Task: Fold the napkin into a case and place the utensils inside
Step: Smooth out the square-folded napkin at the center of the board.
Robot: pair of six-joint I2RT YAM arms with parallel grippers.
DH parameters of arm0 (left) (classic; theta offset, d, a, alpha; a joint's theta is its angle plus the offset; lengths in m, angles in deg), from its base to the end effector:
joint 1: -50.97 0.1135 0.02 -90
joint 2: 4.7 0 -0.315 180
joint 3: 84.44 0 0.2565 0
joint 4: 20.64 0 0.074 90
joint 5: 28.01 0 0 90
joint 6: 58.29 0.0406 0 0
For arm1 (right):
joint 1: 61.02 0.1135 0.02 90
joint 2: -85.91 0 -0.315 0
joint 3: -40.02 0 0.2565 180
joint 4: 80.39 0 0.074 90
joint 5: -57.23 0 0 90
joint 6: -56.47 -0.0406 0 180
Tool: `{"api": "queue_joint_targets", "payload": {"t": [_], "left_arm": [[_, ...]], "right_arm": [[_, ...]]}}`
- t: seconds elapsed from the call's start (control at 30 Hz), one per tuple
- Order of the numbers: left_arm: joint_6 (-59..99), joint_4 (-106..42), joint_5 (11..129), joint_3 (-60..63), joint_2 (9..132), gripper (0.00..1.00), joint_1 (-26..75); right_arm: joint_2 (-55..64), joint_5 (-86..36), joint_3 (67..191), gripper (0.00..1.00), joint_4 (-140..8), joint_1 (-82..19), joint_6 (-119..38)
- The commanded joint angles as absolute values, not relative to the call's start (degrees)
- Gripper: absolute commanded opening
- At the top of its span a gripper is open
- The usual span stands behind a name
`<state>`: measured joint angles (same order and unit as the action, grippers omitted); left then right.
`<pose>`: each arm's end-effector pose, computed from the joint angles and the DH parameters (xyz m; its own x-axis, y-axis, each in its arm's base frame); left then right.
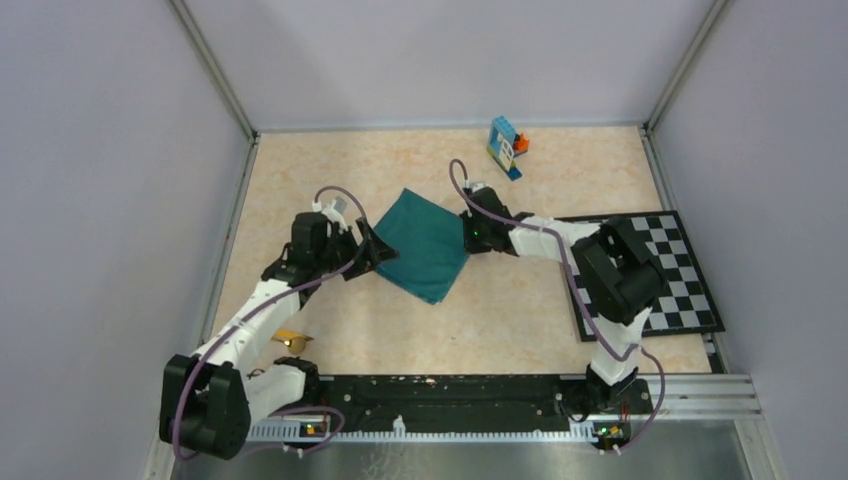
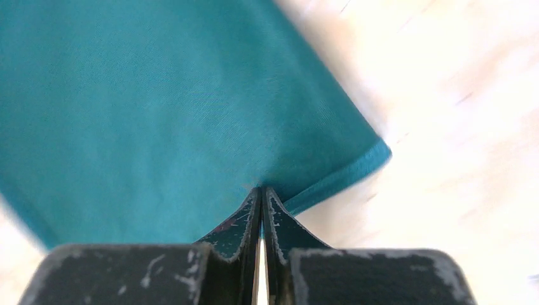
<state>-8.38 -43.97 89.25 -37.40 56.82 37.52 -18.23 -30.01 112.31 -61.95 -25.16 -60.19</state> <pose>0.1952 -0.0658 0.2588 -0.8159 -0.3935 -0.4236 0.0435 0.6889 -0.7236 0.3133 0.2289 0.1955 -0.8309 -0.0476 -0.5544 -0.2655 0.9095 0.3198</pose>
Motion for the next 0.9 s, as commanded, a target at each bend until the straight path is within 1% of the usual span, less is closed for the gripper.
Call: {"api": "queue_joint_targets", "payload": {"t": [0.0,0.07,0.1,0.17,0.23,0.27,0.37,0.43,0.47,0.57,0.73,0.8,0.87], "left_arm": [[-6.72,-45.09,85.43,-31.21,59.9,0.88,39.82],[-5.92,-42.64,85.05,-28.75,64.84,0.94,41.66],[-5.23,-42.82,84.64,-26.88,67.83,0.95,42.74],[-3.76,-44.84,85.97,-22.2,75.19,0.96,44.86],[-2.77,-46.74,89.22,-18.29,81.57,0.96,45.9],[-2.67,-45.56,90.89,-17.75,83.85,0.96,45.77],[-3.37,-40.67,90.86,-19.76,86.91,0.93,44.46],[-3.22,-40.25,89.52,-20.74,88.56,0.91,43.42],[-3.19,-40.27,89.45,-21.34,89.38,0.89,43.15],[-4.32,-38.13,89.8,-25.78,89.07,0.86,42.02],[-10.13,-31.6,90.62,-36.79,81.44,0.84,36.54],[-11.9,-31.6,89.6,-40.16,77.35,0.86,35.2],[-11.05,-35.89,86.84,-41.26,72.87,0.9,35.23]], "right_arm": [[-26.95,-55.89,123.51,0.04,-51.04,-26.07,-44.59],[-31.26,-56.5,132.68,0.04,-48.29,-26.0,-40.79],[-32.57,-55.63,136.99,0.05,-46.43,-26.01,-39.64],[-32.89,-50.47,142.81,0.11,-43.08,-25.97,-39.32],[-30.55,-44.14,143.97,0.18,-40.93,-25.98,-41.13],[-28.62,-41.18,142.5,0.23,-41.34,-25.95,-42.28],[-21.83,-32.4,135.87,0.37,-43.86,-26.52,-46.07],[-18.2,-24.54,130.01,0.4,-46.66,-28.07,-50.14],[-16.52,-21.09,126.99,0.41,-48.59,-29.01,-51.52],[-12.15,-15.91,117.52,0.43,-53.49,-31.57,-54.76],[-10.25,-12.03,110.62,0.43,-54.81,-36.2,-56.08],[-9.37,-10.11,108.28,0.43,-55.49,-38.6,-56.74],[-8.08,-9.5,106.4,0.43,-55.57,-40.01,-57.27]]}}
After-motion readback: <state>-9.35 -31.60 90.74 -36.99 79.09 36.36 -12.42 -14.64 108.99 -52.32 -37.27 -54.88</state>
